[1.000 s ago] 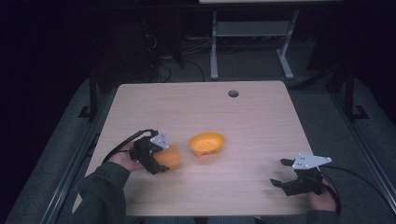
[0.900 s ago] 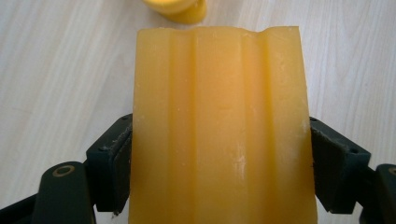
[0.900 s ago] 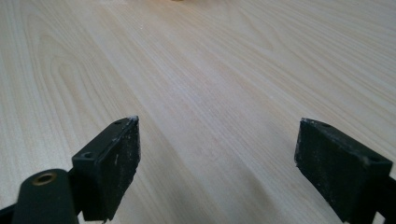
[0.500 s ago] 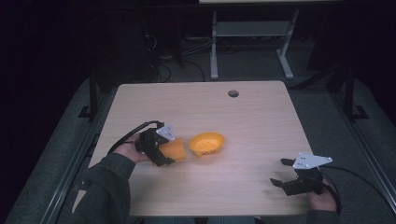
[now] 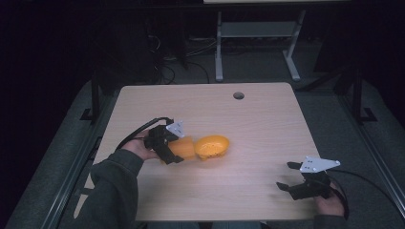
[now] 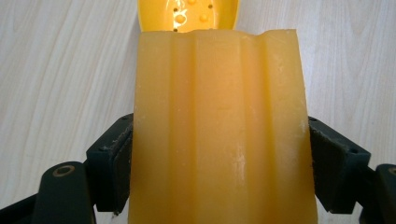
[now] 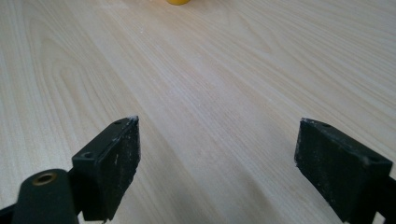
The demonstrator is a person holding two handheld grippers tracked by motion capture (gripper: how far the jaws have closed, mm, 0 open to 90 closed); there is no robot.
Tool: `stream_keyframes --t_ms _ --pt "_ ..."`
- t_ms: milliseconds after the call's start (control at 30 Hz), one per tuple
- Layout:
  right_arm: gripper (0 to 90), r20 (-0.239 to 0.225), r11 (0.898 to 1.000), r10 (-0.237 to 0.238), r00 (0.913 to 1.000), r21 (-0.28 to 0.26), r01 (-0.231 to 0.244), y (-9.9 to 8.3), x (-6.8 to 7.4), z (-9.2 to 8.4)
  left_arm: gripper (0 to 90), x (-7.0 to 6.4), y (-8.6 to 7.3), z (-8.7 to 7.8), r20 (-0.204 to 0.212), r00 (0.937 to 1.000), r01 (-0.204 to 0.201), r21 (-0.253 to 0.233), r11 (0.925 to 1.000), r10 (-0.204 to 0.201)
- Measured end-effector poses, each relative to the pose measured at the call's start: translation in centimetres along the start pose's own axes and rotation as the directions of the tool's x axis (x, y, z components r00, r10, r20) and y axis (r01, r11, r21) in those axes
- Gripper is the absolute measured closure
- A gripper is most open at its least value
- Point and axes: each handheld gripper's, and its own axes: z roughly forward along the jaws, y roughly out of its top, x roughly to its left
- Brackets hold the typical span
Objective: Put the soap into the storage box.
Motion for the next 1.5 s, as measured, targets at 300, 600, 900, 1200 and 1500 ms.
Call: stream_keyframes --t_ms 300,600,900,1200,1500 --pt "13.7 0.0 1.0 0.004 1.0 -0.003 -0.004 0.0 0.0 0.0 20.9 0.6 1.2 0.2 -0.003 0.9999 -0.014 -0.002 0.9999 0.014" --pt "13.7 0.003 1.0 0.004 1.0 -0.009 -0.004 0.0 -0.1 -0.1 20.9 1.0 2.3 0.5 0.002 0.9994 -0.033 -0.001 0.9994 0.033" --pt "13.7 0.008 1.0 0.0 1.0 -0.02 0.0 0.0 -0.2 -0.3 20.9 1.3 3.6 1.1 0.017 0.9987 -0.047 -0.021 0.9987 0.048" --pt "13.7 0.006 1.0 0.006 1.0 -0.016 -0.006 -0.1 -0.3 -0.2 20.9 1.6 5.1 1.9 0.016 0.997 -0.075 -0.021 0.9969 0.076" --pt "13.7 0.004 1.0 0.01 0.9999 -0.02 -0.01 -0.1 -0.4 -0.3 20.9 1.8 6.5 3.1 0.029 0.9946 -0.099 -0.017 0.9949 0.1"
